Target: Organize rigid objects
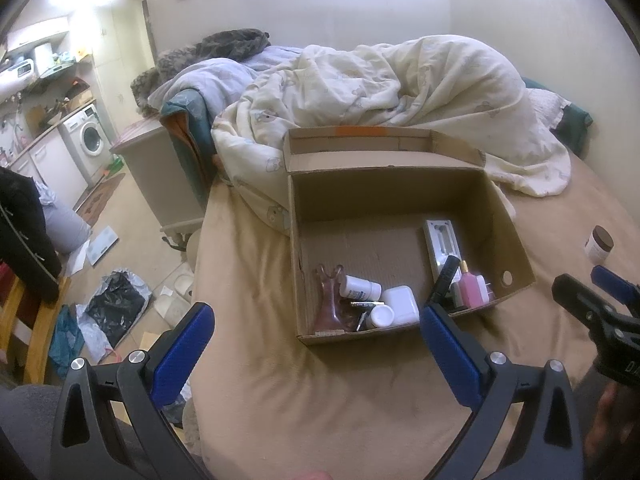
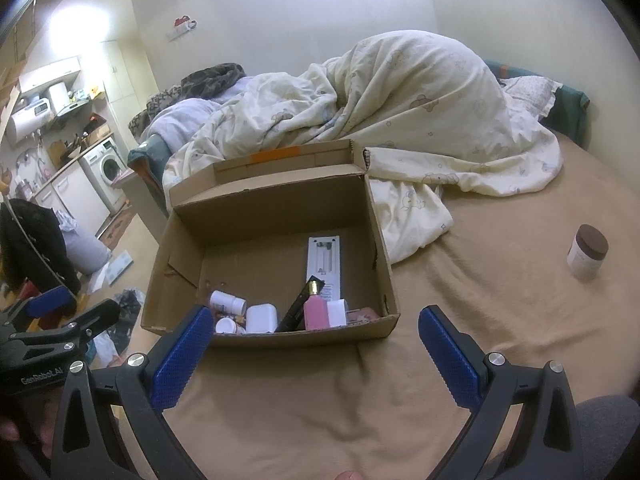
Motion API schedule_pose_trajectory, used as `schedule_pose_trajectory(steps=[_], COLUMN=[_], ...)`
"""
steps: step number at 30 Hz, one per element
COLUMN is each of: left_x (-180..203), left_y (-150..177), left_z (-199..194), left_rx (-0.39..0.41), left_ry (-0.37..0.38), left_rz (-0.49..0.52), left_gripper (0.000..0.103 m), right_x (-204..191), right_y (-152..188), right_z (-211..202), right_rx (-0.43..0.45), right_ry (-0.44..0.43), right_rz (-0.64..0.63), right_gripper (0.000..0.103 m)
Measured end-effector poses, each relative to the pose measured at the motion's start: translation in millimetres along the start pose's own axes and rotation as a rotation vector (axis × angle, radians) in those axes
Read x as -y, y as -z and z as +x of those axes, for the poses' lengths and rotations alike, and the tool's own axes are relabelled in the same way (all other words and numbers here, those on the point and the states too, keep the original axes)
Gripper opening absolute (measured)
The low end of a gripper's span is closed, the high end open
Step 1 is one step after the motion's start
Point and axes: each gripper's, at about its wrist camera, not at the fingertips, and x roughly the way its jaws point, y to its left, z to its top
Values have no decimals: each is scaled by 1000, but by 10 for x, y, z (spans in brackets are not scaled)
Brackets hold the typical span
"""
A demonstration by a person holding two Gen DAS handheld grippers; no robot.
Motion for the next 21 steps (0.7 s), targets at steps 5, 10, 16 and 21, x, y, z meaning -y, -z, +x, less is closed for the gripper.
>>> schedule_pose_trajectory(steps=[5, 10, 16, 21], left_x=[15, 20, 17, 34], left_y=[-4, -1, -1, -8], left_z=[-5, -5, -6, -26], left_rx=[1, 0, 2, 3], left_ry=[1, 1, 2, 8], left_rz=[1, 1, 4, 5], left_gripper=[102, 102, 102, 103], right_x=[0, 7, 1, -1], right_y=[0, 1, 0, 0], right_z=[0, -4, -3, -3], right_rx=[0, -2, -1, -1], right_ry=[0, 0, 1, 1], right_rz=[-2, -2, -3, -3], right_gripper=[103, 103, 103, 103])
